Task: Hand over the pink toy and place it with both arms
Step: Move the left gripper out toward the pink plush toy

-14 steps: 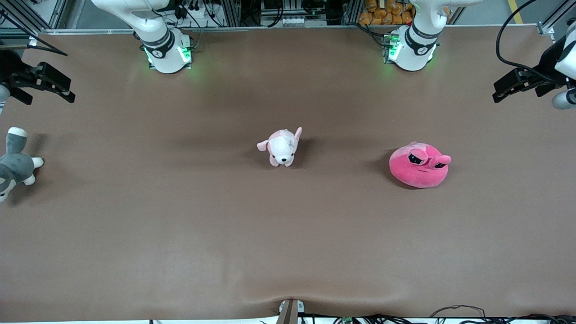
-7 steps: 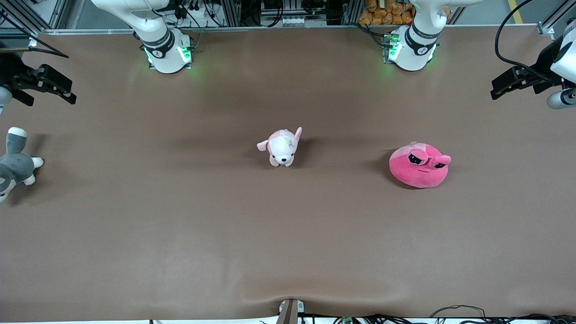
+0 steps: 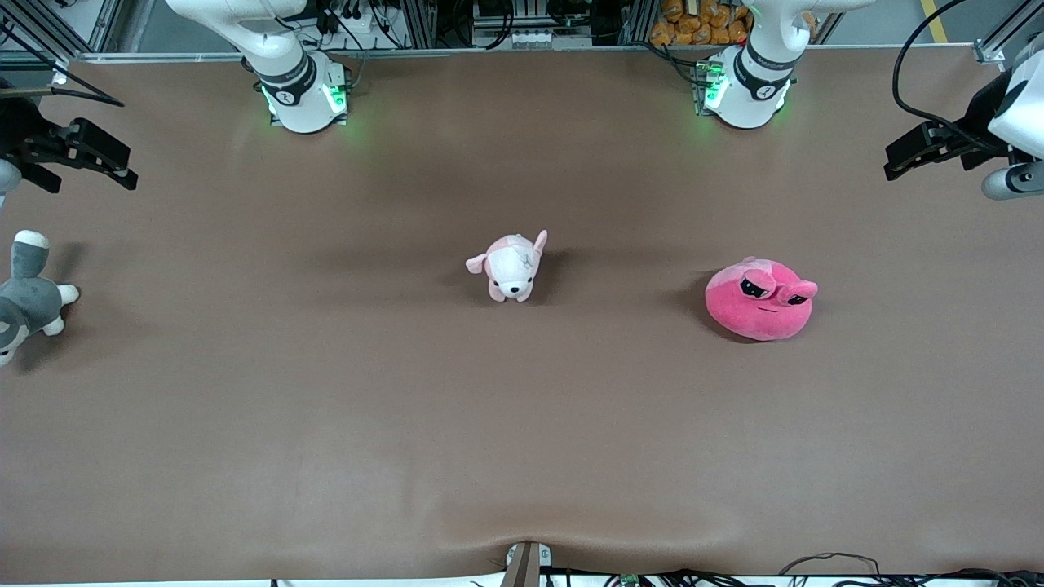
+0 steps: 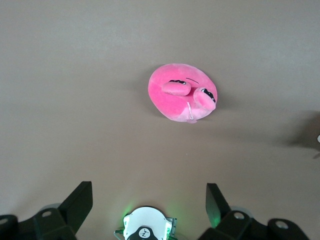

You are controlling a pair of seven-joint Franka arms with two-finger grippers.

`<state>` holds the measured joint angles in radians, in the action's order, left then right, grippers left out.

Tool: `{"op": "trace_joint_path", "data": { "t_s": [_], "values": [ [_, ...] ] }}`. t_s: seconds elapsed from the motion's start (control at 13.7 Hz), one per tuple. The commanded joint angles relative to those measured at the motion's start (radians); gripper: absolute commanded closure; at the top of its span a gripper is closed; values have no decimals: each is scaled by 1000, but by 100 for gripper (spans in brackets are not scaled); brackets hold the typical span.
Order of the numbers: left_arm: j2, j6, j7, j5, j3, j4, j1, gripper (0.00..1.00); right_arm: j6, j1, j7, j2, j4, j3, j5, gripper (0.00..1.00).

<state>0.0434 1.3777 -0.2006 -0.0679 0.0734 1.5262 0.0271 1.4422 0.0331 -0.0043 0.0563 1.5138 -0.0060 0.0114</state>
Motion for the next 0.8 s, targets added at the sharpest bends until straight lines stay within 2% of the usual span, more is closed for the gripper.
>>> {"op": "trace_joint_path", "data": {
  "t_s": [0.0,0.73],
  "values": [
    [6,-8,0,-10,5,-8,5,0,-11,-1,4,-13,-20,0,-4,0],
    [24,7,-2,-4,5,21,7,0,-17,-2,6,-15,-15,0,-4,0]
  ]
}}
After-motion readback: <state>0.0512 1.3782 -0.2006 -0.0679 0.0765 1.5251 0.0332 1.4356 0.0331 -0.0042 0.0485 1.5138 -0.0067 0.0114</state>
